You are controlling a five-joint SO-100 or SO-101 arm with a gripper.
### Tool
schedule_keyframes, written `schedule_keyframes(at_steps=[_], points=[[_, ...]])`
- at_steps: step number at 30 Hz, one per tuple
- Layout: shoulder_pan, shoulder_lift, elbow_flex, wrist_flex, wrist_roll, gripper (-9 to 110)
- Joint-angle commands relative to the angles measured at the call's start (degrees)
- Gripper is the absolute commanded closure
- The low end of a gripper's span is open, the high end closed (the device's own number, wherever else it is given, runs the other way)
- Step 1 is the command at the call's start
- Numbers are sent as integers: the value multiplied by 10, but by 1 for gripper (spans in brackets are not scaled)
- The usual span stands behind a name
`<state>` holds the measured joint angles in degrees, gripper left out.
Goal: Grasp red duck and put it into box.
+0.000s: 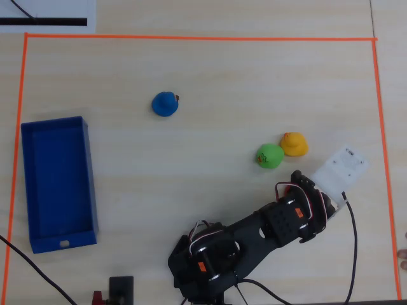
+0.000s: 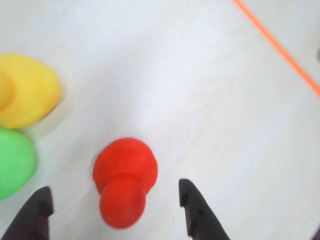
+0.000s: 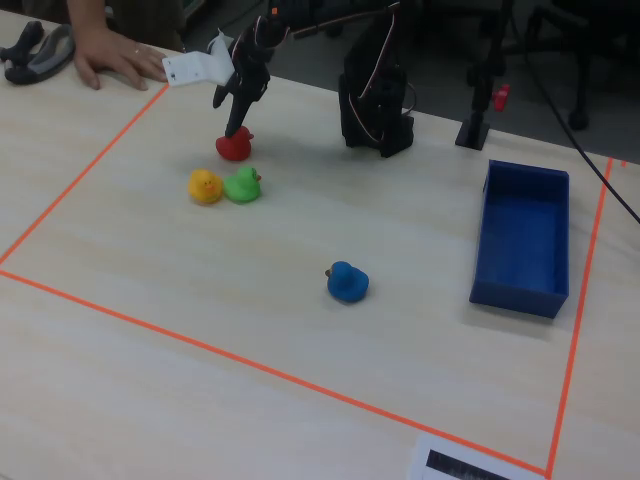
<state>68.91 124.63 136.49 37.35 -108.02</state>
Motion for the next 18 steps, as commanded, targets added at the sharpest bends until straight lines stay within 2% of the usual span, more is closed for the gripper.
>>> schedule_keyframes(at_steps=[1, 18], points=[[-4, 4, 10, -29, 2, 67], [-16, -56, 30, -102, 18, 66]])
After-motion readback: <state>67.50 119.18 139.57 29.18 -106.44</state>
